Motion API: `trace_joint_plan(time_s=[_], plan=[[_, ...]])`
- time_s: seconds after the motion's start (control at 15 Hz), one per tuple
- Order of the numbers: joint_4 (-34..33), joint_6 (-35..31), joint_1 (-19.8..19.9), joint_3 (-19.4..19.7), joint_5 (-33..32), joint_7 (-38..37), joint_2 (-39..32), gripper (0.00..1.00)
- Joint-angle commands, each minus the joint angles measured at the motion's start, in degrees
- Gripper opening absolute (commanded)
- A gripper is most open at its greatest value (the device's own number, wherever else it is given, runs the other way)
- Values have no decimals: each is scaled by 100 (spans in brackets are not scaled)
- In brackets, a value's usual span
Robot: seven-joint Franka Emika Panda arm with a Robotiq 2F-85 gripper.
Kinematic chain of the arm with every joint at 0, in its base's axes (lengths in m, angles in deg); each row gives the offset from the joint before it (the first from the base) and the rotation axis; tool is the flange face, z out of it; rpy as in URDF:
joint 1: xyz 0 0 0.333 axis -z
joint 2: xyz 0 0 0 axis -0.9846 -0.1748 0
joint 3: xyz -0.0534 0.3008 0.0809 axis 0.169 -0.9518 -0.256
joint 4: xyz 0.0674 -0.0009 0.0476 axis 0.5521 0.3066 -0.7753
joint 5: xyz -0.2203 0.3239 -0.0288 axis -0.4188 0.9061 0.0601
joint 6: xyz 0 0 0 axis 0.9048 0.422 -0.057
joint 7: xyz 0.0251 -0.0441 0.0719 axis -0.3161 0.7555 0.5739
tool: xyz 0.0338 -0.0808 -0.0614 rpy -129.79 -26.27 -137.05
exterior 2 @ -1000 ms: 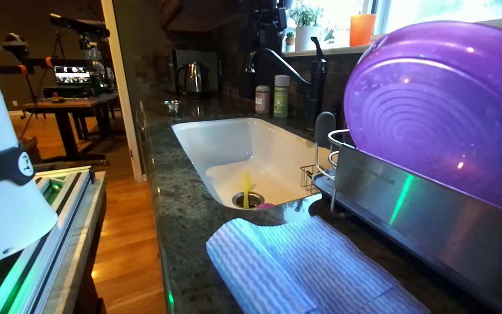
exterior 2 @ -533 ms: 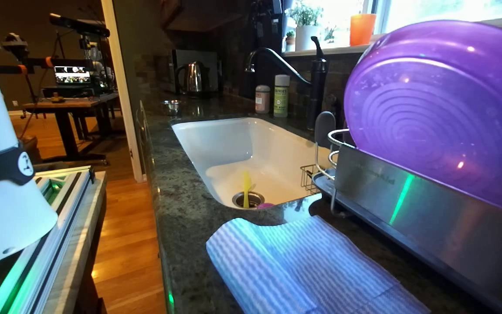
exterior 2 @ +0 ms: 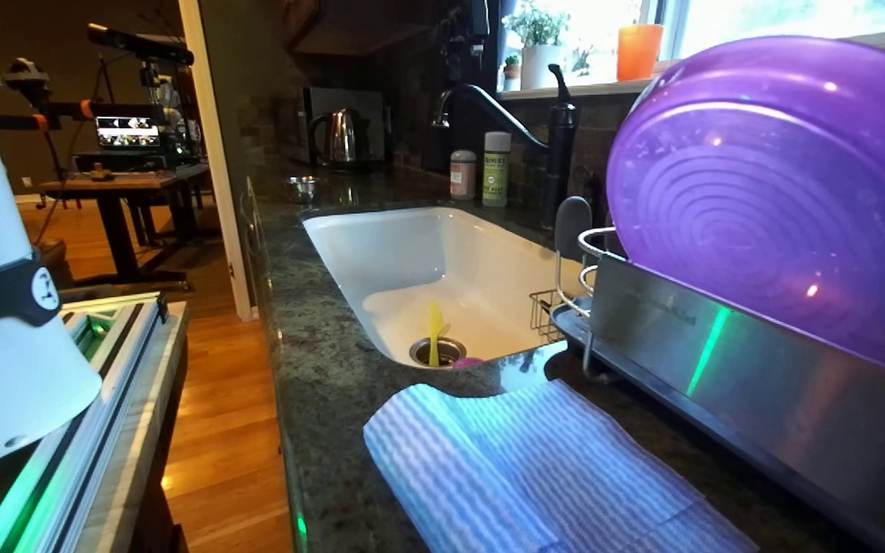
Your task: Rotate the water faucet to the left and remove the yellow knife from the sink and place it on the counter top
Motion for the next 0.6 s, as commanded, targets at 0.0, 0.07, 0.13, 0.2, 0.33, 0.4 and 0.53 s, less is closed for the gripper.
trace_joint_plan(time_s=[0.0,0.07,0.13,0.2,0.33,0.4,0.53], plan=[[390,-202,54,-63,153,-50,108,100],[434,-183,50,-60,159,-95,105,100],[464,-173,49,-56,157,-117,108,100],[500,-231,54,-59,169,-113,102,100],[565,-438,68,-87,249,-18,81,100],[549,-567,75,-108,340,28,26,100],[547,-820,72,-149,531,131,-81,100]])
